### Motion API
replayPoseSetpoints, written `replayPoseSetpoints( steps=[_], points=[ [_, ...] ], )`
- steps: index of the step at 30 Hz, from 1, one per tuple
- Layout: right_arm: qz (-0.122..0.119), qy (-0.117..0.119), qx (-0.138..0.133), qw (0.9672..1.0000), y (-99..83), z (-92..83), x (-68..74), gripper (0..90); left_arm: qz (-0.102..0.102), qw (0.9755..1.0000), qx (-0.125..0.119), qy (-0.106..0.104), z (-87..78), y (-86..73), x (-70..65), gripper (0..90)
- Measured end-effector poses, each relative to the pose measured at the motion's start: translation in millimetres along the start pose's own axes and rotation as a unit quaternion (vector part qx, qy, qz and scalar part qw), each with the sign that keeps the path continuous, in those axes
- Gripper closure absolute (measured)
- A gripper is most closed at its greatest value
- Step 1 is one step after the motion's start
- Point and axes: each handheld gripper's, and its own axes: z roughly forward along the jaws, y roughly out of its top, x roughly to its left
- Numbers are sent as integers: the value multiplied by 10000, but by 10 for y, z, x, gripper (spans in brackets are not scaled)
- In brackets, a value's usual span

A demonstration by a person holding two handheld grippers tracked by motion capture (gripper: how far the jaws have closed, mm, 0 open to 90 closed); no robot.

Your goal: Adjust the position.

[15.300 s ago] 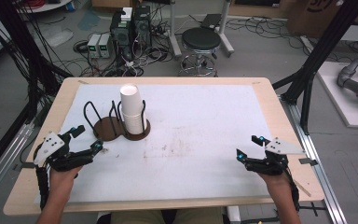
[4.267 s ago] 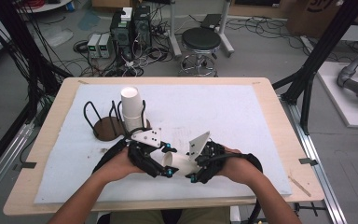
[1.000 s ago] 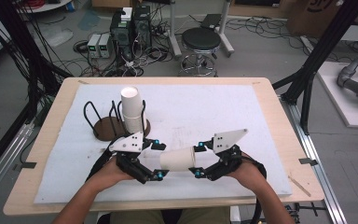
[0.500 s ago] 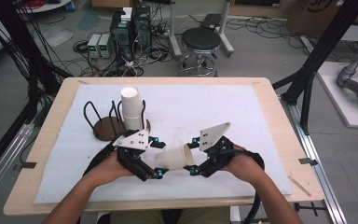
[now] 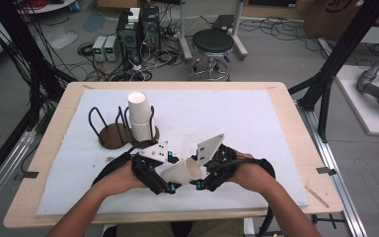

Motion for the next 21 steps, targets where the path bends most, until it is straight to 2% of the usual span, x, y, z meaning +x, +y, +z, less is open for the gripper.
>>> replayPoseSetpoints(
  steps=[6,11,14,16,21],
  points=[
    [-106,-6,140,9998,34,29,18,303,-1,9998,203,-63,61,-6,1,213],
    [-144,0,235,9996,45,54,28,302,-17,9996,251,-118,91,-10,-3,240],
    [-139,15,299,9995,51,62,35,299,17,9994,289,-185,102,-11,-4,267],
    [-197,-2,347,9992,56,76,27,297,91,9992,321,-233,113,-10,-5,329],
    [-185,41,432,9989,66,83,38,297,132,9988,365,-285,154,-19,-13,335]
  ],
)
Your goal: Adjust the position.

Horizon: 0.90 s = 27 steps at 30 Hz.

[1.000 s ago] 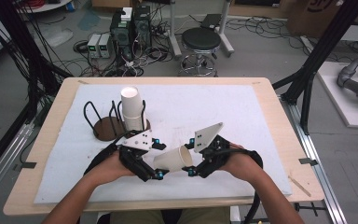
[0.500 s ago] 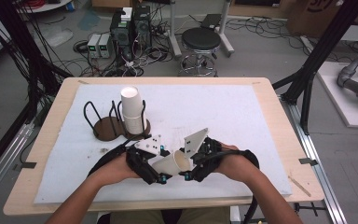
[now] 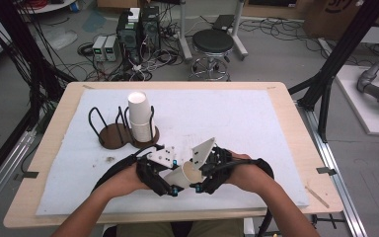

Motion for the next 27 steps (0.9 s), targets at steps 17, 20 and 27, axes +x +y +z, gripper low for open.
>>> replayPoseSetpoints(
  steps=[17,20,27],
  points=[
    [325,-28,-885,9955,-43,-184,-37,215,-245,9962,-813,195,-45,-179,28,328],
    [468,-90,-1194,9917,-95,-260,-48,214,-394,9937,-1001,307,-59,-241,46,316],
    [958,-371,-1826,9778,-323,-368,-72,213,-674,9839,-1567,536,-98,-409,78,310]
  ],
)
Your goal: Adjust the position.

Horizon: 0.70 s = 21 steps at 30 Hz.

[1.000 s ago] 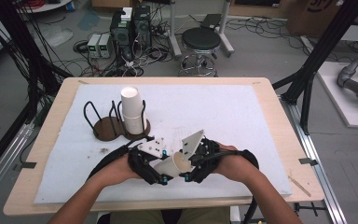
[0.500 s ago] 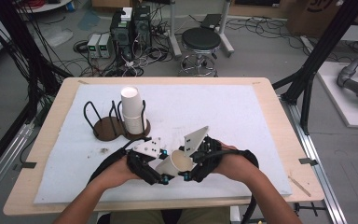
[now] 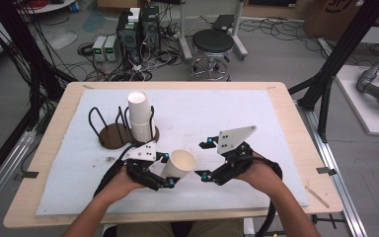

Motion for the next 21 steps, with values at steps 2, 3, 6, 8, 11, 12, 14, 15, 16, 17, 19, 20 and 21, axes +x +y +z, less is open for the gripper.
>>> replayPoseSetpoints(
  steps=[2,3,6,8,11,12,14,15,16,17,19,20,21],
  points=[
    [139,-128,-128,9997,-69,-41,-15,203,-41,9999,-150,31,-22,-36,7,308],
    [211,-191,-199,9994,-107,-60,-23,202,-57,9997,-218,47,-31,-55,11,307],
    [428,-302,-347,9980,-221,-100,-43,202,-107,9991,-398,70,-52,-106,19,304],
    [570,-428,-372,9968,-312,-118,-54,202,-103,9986,-503,106,-66,-131,22,304],
    [677,-666,-468,9944,-427,-141,-60,202,-107,9971,-731,155,-95,-163,22,304],
    [709,-742,-492,9935,-467,-151,-63,202,-106,9965,-808,172,-107,-173,22,304],
    [793,-871,-564,9914,-545,-166,-70,202,-60,9950,-961,246,-136,-191,26,304],
    [829,-937,-583,9904,-584,-176,-73,202,-42,9946,-1004,279,-148,-197,30,304],
    [857,-983,-610,9896,-614,-183,-75,202,6,9936,-1083,327,-169,-205,34,304],
    [885,-1067,-639,9883,-665,-196,-79,202,46,9927,-1148,356,-183,-210,35,304],
    [951,-1168,-697,9861,-745,-217,-86,202,119,9902,-1321,440,-226,-220,42,305],
    [986,-1232,-726,9848,-785,-228,-86,202,116,9890,-1406,449,-243,-225,47,305],
    [1006,-1289,-758,9836,-827,-241,-92,202,107,9880,-1474,453,-257,-231,52,306]
  ],
)
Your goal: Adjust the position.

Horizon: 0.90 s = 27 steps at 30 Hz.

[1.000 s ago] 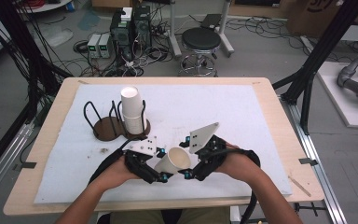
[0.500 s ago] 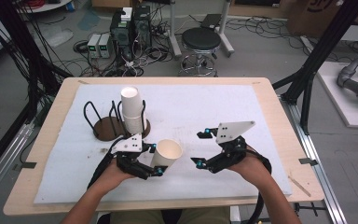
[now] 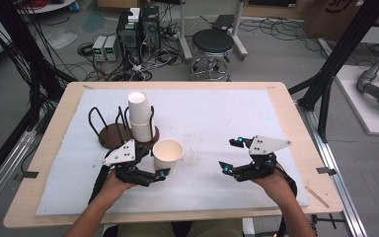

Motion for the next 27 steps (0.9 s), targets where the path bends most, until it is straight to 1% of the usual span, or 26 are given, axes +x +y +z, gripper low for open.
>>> replayPoseSetpoints(
  steps=[3,7,9,11,12,13,16,18,21,27],
  points=[
    [139,-186,-31,9997,-108,-55,-39,202,26,10000,-84,29,-32,-4,16,306],
    [230,-356,-16,9991,-226,-112,-69,202,-42,9997,-219,36,-51,-36,22,306],
    [303,-421,-28,9986,-283,-144,-72,202,-35,9997,-217,52,-54,-51,17,305],
    [314,-513,-49,9982,-326,-167,-81,202,-40,9997,-249,34,-61,-66,6,305],
    [379,-534,-25,9979,-340,-178,-80,202,-33,9996,-270,36,-65,-74,-1,305],
    [402,-628,1,9972,-365,-197,-99,202,-16,9996,-290,39,-71,-81,-5,305],
    [401,-669,23,9970,-377,-207,-101,202,-34,9994,-335,50,-87,-90,-2,304],
    [424,-701,62,9966,-391,-213,-99,202,-7,9992,-379,84,-96,-89,2,304],
    [414,-767,43,9962,-403,-227,-102,202,-23,9990,-443,109,-107,-86,-1,304],
    [449,-789,26,9959,-422,-269,-97,202,-15,9988,-455,179,-117,-87,-7,303]
  ],
)
